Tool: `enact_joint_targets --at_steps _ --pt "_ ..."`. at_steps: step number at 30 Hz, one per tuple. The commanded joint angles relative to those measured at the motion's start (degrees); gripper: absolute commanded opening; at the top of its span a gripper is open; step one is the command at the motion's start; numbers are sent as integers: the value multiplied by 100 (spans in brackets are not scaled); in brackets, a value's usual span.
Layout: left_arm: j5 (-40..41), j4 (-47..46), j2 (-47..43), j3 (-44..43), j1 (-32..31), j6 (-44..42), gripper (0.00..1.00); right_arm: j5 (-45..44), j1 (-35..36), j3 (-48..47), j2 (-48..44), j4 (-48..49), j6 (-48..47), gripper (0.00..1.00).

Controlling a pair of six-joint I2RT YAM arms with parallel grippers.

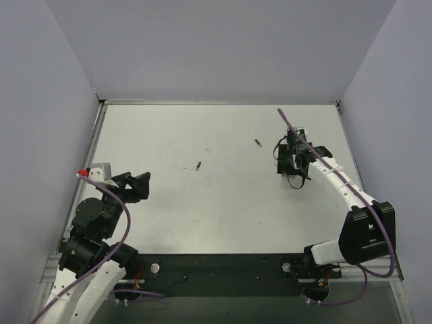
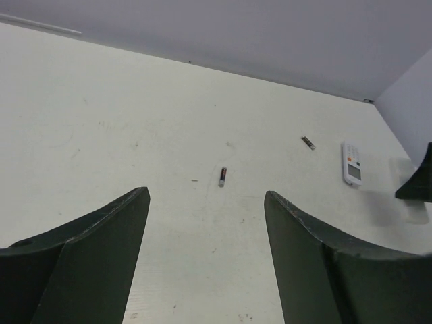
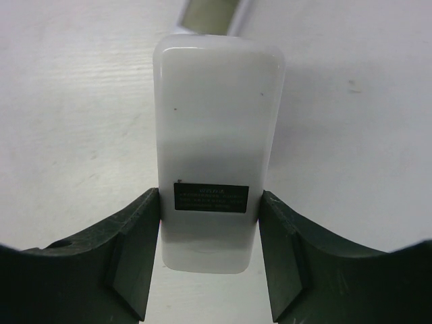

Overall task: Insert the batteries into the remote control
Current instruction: Place the remote control at the center of the board.

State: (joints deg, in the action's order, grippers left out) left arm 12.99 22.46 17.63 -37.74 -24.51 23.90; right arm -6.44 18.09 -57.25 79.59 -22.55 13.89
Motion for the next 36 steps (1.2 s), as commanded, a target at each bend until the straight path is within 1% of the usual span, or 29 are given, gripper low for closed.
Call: enact_joint_targets --at_steps 1,2,3,6,10,14,19,22,25,26,28,29,31,33,34,35,36 --pt "257 215 -180 161 61 -614 79 -183 -1086 -172 161 -417 -114 0" --pt "230 224 -198 170 52 -615 80 -17 -1279 -224 249 -443 -132 0" --pt "247 233 -216 170 34 -623 80 106 -1673 -294 398 -444 -150 0" --pt "370 294 -295 161 -18 -667 80 318 -2254 -496 775 -435 -246 0" --pt "406 329 -383 188 -36 -667 80 800 -2800 -777 1330 -417 -255 0" --pt "458 356 -383 188 -62 -702 80 969 -3030 -1147 1901 -452 -282 0" --pt "450 329 -365 188 -80 -746 80 1065 -3118 -1464 2525 -610 -352 0" --pt "432 329 -322 196 -62 -738 80 1022 -3145 -1569 2789 -663 -387 4" --pt "371 303 -286 196 -45 -755 80 1013 -3162 -1596 2930 -646 -370 18" --pt "371 303 -269 205 -36 -755 80 978 -3153 -1587 2922 -655 -369 35" --pt "371 312 -260 205 -27 -747 80 925 -3145 -1543 2869 -637 -361 53" --pt "362 312 -251 197 -19 -747 80 899 -3136 -1517 2695 -620 -317 67" --pt "353 312 -225 196 8 -729 80 855 -3101 -1403 2448 -602 -229 76" --pt "353 321 -207 205 34 -729 80 802 -3092 -1271 1922 -506 -1 79" --pt "353 321 -172 205 43 -712 80 811 -3083 -1175 1720 -479 95 82" --pt "353 312 -163 205 52 -703 80 828 -3083 -1130 1300 -435 227 84" --pt "362 312 -146 205 61 -685 80 846 -3066 -1087 1078 -391 315 85"
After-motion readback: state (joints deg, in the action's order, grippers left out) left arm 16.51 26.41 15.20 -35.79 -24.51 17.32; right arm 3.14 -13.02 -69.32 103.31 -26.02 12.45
